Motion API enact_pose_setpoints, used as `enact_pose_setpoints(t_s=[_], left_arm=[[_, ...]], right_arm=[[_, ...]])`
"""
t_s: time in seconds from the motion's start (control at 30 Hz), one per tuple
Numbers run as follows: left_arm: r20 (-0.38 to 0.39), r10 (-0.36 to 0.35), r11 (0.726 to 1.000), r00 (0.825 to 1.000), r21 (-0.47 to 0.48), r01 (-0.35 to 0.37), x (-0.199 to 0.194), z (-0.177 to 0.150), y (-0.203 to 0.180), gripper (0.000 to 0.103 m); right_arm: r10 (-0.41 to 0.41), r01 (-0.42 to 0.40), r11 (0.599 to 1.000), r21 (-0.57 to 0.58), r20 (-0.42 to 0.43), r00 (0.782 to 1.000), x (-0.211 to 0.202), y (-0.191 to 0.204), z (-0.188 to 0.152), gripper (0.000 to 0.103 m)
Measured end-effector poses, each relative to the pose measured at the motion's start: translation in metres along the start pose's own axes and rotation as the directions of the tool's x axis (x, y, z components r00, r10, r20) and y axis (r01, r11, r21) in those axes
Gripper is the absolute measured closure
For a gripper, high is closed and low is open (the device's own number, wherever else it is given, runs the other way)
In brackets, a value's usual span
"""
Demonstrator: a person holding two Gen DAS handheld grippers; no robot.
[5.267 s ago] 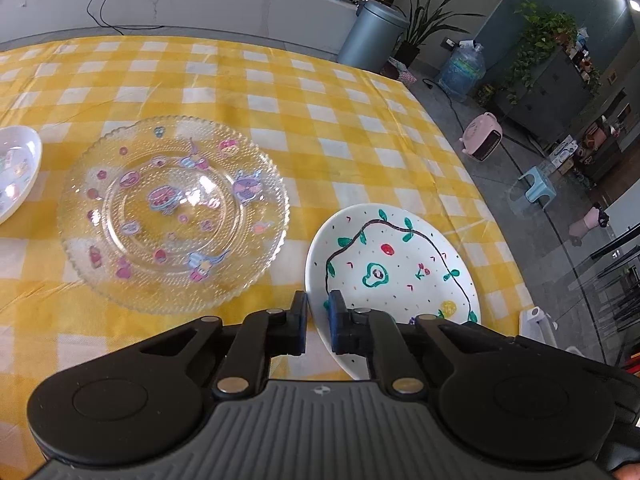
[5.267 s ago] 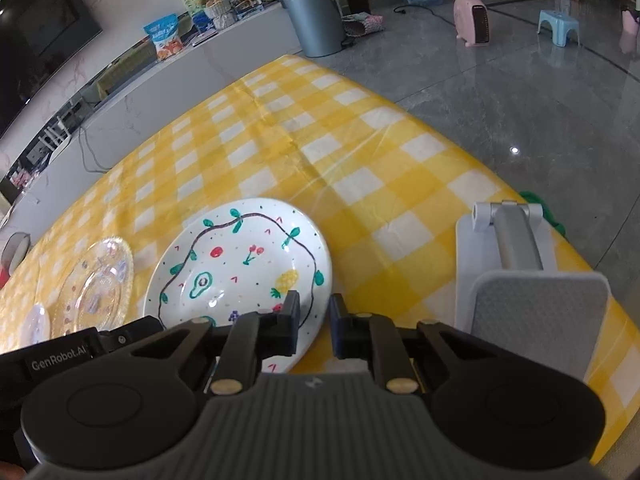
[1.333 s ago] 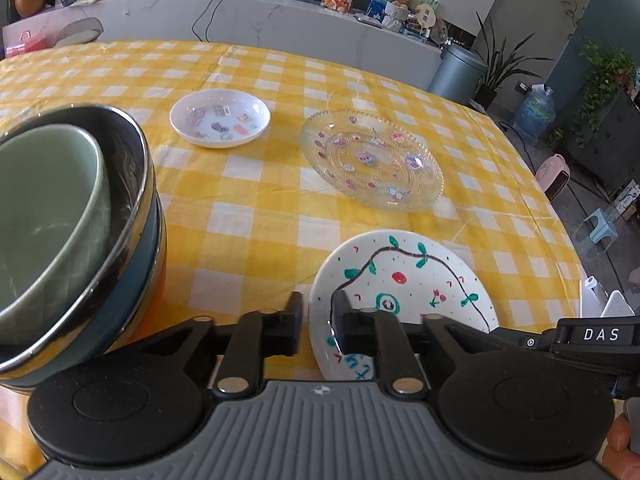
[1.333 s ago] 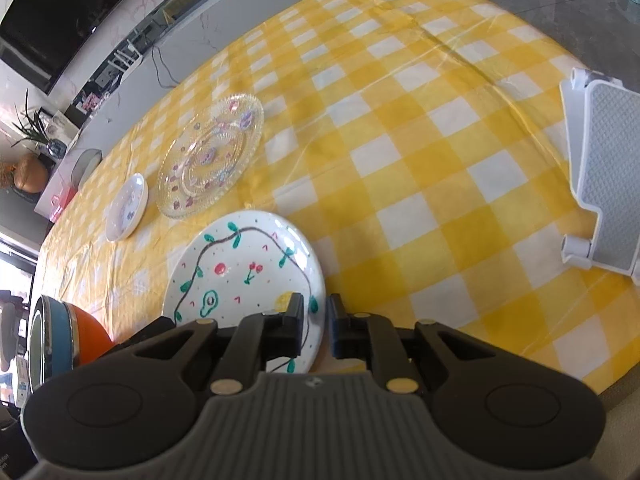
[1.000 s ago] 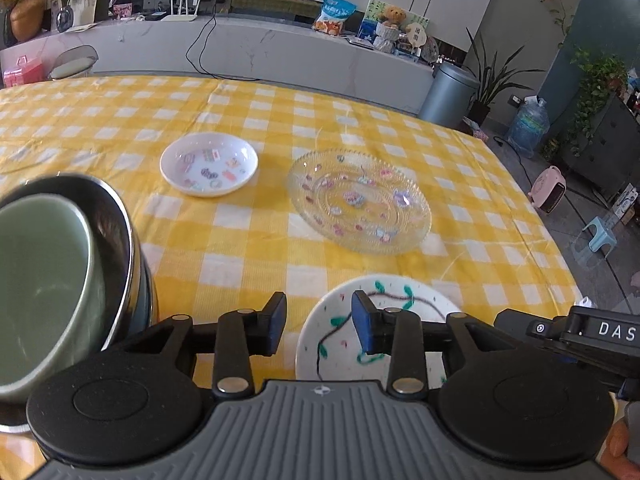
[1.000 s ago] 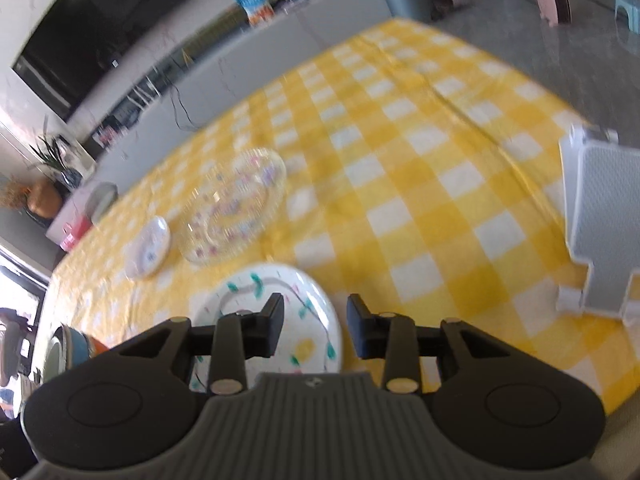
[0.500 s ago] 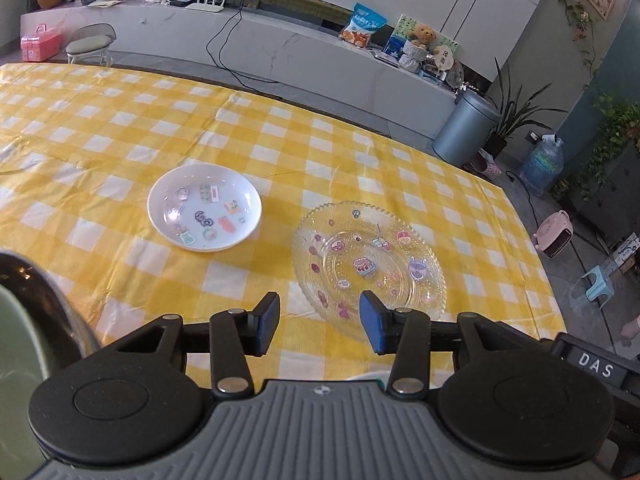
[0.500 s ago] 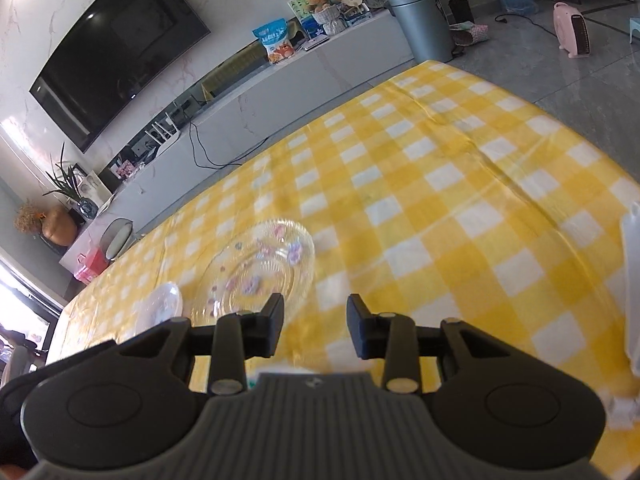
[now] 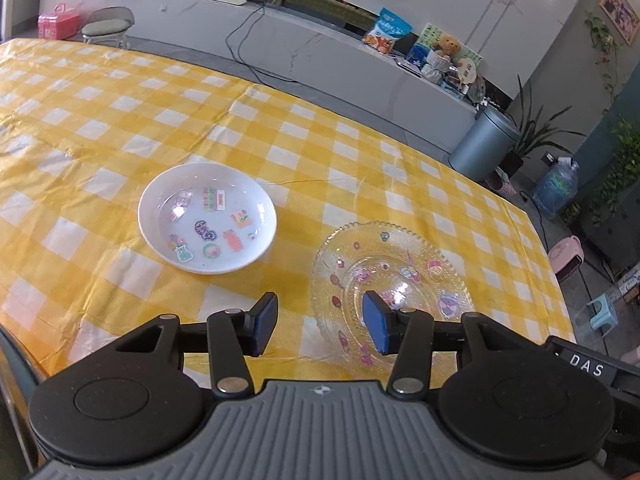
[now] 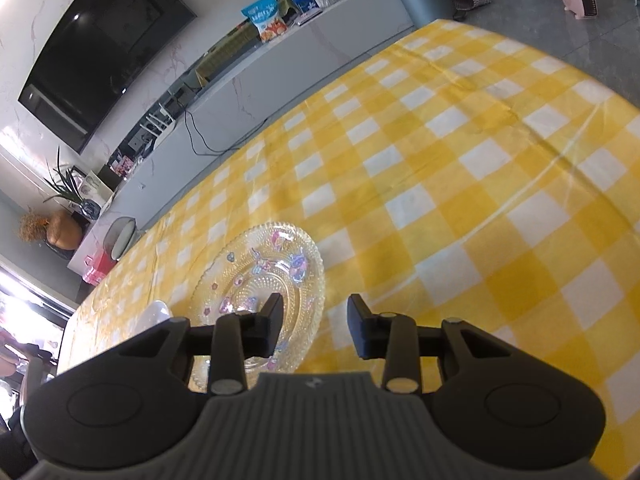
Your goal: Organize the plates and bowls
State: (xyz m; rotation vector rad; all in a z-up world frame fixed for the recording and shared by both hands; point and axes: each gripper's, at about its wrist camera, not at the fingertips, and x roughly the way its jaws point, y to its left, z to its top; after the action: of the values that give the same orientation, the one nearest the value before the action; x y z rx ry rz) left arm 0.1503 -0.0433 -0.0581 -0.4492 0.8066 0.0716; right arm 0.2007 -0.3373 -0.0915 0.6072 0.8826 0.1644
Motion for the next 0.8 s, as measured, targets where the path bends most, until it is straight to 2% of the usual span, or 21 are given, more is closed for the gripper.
enact_pose_setpoints(t_s=[0.07, 0.2, 0.33, 0.5, 0.6, 0.67, 0.8], left_arm=[[0.001, -0.008, 1.0, 1.0, -0.01, 0.008, 0.005, 0.001, 0.001, 0.047], [-0.006, -0.007, 1.0, 1.0, -0.01, 0.007, 0.015, 0.004, 0.0, 0.049], [-0.009, -0.008, 1.0, 1.0, -0.022, 0.007, 0.021, 0.005, -0.002, 0.054], [-0.001, -0.025, 1.0, 1.0, -0.016, 0.025, 0.028, 0.007, -0.002, 0.069], [0.003, -0.016, 1.0, 1.0, -0.003, 0.016, 0.031, 0.008, -0.005, 0.075], [0.002, 0.0, 1.0, 1.0, 0.008, 0.0, 0.033, 0.009, -0.007, 0.082], [0.005, 0.007, 1.0, 1.0, 0.011, -0.007, 0.035, 0.012, -0.006, 0.086]], right_arm=[[-0.007, 0.007, 1.0, -0.009, 0.002, 1.0, 0.004, 0.0, 0.001, 0.068], [0.023, -0.023, 1.0, 0.015, -0.015, 1.0, 0.013, -0.005, 0.005, 0.076], [0.018, -0.017, 1.0, 0.021, -0.01, 1.0, 0.018, -0.007, 0.005, 0.077], [0.028, -0.028, 0.999, 0.021, 0.005, 1.0, 0.022, -0.006, 0.005, 0.081], [0.032, -0.032, 0.999, 0.01, 0.01, 0.999, 0.024, -0.006, 0.006, 0.083], [0.036, -0.036, 0.999, 0.004, 0.015, 0.999, 0.025, -0.006, 0.006, 0.084], [0.042, -0.042, 0.999, -0.002, 0.022, 0.999, 0.026, -0.006, 0.005, 0.088]])
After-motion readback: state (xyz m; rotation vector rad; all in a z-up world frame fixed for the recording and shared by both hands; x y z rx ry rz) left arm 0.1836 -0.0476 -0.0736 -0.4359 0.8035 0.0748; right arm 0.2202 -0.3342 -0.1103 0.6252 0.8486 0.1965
